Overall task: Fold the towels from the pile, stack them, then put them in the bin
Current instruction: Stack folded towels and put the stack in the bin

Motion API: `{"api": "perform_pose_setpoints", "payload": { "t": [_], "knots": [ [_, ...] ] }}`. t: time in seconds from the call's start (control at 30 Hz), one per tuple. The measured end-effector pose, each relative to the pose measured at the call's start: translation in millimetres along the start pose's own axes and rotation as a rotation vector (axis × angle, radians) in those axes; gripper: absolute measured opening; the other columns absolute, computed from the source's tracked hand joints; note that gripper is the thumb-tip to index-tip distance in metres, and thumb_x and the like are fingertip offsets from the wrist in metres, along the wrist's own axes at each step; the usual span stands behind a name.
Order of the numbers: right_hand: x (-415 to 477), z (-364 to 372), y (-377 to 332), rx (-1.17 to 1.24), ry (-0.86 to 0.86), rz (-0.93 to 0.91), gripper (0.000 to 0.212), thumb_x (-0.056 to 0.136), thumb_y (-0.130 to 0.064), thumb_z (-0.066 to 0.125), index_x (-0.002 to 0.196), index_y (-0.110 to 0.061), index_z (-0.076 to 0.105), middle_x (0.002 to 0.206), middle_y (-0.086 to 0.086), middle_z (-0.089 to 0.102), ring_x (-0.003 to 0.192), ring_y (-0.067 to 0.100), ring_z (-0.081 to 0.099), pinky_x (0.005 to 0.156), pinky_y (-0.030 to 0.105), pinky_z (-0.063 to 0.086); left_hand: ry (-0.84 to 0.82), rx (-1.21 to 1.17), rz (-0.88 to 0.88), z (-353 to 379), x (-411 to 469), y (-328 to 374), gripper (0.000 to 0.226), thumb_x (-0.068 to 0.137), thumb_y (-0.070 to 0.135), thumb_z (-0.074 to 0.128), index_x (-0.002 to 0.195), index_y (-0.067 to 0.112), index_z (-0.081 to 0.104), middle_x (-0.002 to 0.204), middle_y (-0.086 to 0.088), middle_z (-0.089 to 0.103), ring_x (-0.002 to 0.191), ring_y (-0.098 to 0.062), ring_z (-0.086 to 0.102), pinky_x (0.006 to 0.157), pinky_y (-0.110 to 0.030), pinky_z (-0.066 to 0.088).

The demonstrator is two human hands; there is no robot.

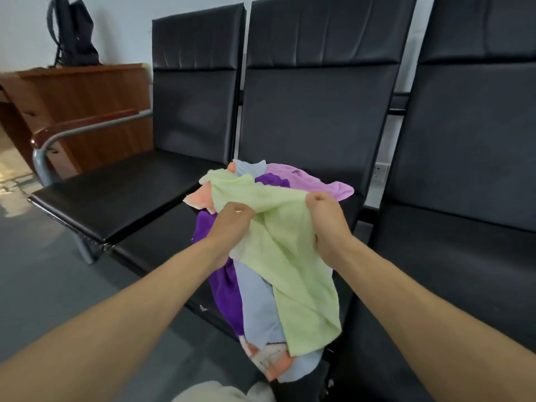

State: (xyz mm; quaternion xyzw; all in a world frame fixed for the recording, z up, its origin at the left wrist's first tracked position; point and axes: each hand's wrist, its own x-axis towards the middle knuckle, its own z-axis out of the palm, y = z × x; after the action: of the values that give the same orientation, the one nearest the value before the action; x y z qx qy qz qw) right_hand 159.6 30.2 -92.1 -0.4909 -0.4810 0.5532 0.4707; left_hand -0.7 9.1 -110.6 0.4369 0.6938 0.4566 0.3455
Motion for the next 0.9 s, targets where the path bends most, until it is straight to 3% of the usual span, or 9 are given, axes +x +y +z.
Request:
{"api": "perform_pose_setpoints", "payload": {
  "t": [0.07, 0.1, 0.17, 0.27, 0.37, 0.43, 0.6, 0.73, 0.9],
  "knots": [
    [-13.8, -16.0, -19.2, 0.296, -0.021, 0.062, 0.039, 0.093, -0.005, 0.04, 0.071, -0.018, 0.07, 0.068, -0.004, 0.069, 0.071, 0.017, 0.066, 0.067, 0.025, 0.05, 0.017, -0.137, -0.042, 10.6, -5.7, 13.2, 0.01, 0.084, 0.025, 0.052, 0.089, 0.017, 0.048, 0.086, -0.003, 0.047, 0.084, -0.021, 0.05, 0.075, -0.03, 0.039],
    [-19.1, -25.1, -26.0, 0.36, -0.035, 0.066, 0.033, 0.093, -0.005, 0.042, 0.09, -0.014, 0.073, 0.079, 0.001, 0.075, 0.08, 0.017, 0.072, 0.074, 0.027, 0.055, 0.018, -0.232, -0.063, 17.1, -8.6, 18.9, 0.01, 0.085, 0.024, 0.053, 0.091, 0.016, 0.051, 0.087, -0.004, 0.048, 0.082, -0.021, 0.049, 0.076, -0.031, 0.041],
    [-31.2, -49.4, -38.5, 0.387, -0.024, 0.061, 0.036, 0.093, -0.009, 0.046, 0.126, -0.002, 0.059, 0.112, 0.014, 0.071, 0.105, 0.027, 0.068, 0.093, 0.039, 0.053, -0.033, -0.435, -0.111, 35.1, -20.8, 33.1, 0.019, 0.091, 0.024, 0.055, 0.108, 0.015, 0.056, 0.098, -0.001, 0.058, 0.086, -0.023, 0.057, 0.083, -0.031, 0.049],
    [-49.4, -91.6, -48.8, 0.386, -0.02, 0.033, 0.033, 0.097, -0.013, 0.043, 0.118, -0.001, 0.065, 0.112, 0.017, 0.07, 0.106, 0.031, 0.067, 0.096, 0.044, 0.051, -0.111, -0.675, -0.176, 64.0, -38.0, 44.4, 0.044, 0.091, 0.029, 0.062, 0.129, 0.01, 0.049, 0.118, -0.009, 0.062, 0.095, -0.027, 0.067, 0.084, -0.039, 0.057],
    [-68.4, -138.1, -52.1, 0.402, 0.071, 0.021, 0.035, 0.1, -0.021, 0.043, 0.115, 0.0, 0.067, 0.109, 0.016, 0.071, 0.104, 0.032, 0.067, 0.09, 0.042, 0.054, -0.157, -0.758, -0.192, 96.0, -51.9, 50.4, 0.047, 0.087, 0.027, 0.068, 0.126, 0.007, 0.051, 0.106, -0.014, 0.069, 0.077, -0.026, 0.071, 0.06, -0.033, 0.055],
    [-80.0, -165.9, -49.3, 0.362, 0.105, 0.034, 0.038, 0.1, -0.03, 0.045, 0.114, -0.002, 0.067, 0.107, 0.014, 0.072, 0.101, 0.029, 0.069, 0.088, 0.041, 0.054, -0.162, -0.666, -0.124, 118.9, -61.7, 53.4, 0.037, 0.088, 0.015, 0.066, 0.121, 0.002, 0.055, 0.097, -0.013, 0.069, 0.067, -0.02, 0.069, 0.051, -0.025, 0.048],
    [-109.6, -237.0, -25.0, 0.109, 0.127, 0.049, 0.034, 0.095, -0.037, 0.057, 0.104, -0.006, 0.07, 0.098, 0.01, 0.075, 0.091, 0.026, 0.072, 0.081, 0.039, 0.055, -0.224, -0.42, -0.007, 178.5, -90.9, 47.3, 0.046, 0.082, -0.004, 0.066, 0.125, 0.005, 0.055, 0.088, -0.009, 0.063, 0.073, -0.018, 0.058, 0.063, -0.026, 0.048],
    [-125.1, -284.1, -0.5, -0.272, 0.146, 0.065, 0.02, 0.085, -0.034, 0.07, 0.081, -0.015, 0.065, 0.08, 0.003, 0.071, 0.069, 0.016, 0.066, 0.063, 0.032, 0.051, -0.393, -0.164, 0.056, 199.3, -106.0, 43.8, 0.041, 0.082, -0.002, 0.057, 0.12, 0.01, 0.062, 0.107, -0.006, 0.065, 0.099, -0.018, 0.063, 0.084, -0.026, 0.053],
    [-128.0, -309.4, 4.2, -0.83, 0.056, -0.129, 0.008, 0.082, -0.026, 0.072, 0.087, -0.03, 0.068, 0.084, -0.013, 0.069, 0.076, 0.001, 0.064, 0.065, 0.019, 0.046, -0.528, -0.072, 0.087, 218.4, -121.8, 48.6, 0.038, 0.082, -0.004, 0.044, 0.107, 0.012, 0.068, 0.086, -0.002, 0.059, 0.084, -0.013, 0.057, 0.07, -0.021, 0.047]
  ]
}}
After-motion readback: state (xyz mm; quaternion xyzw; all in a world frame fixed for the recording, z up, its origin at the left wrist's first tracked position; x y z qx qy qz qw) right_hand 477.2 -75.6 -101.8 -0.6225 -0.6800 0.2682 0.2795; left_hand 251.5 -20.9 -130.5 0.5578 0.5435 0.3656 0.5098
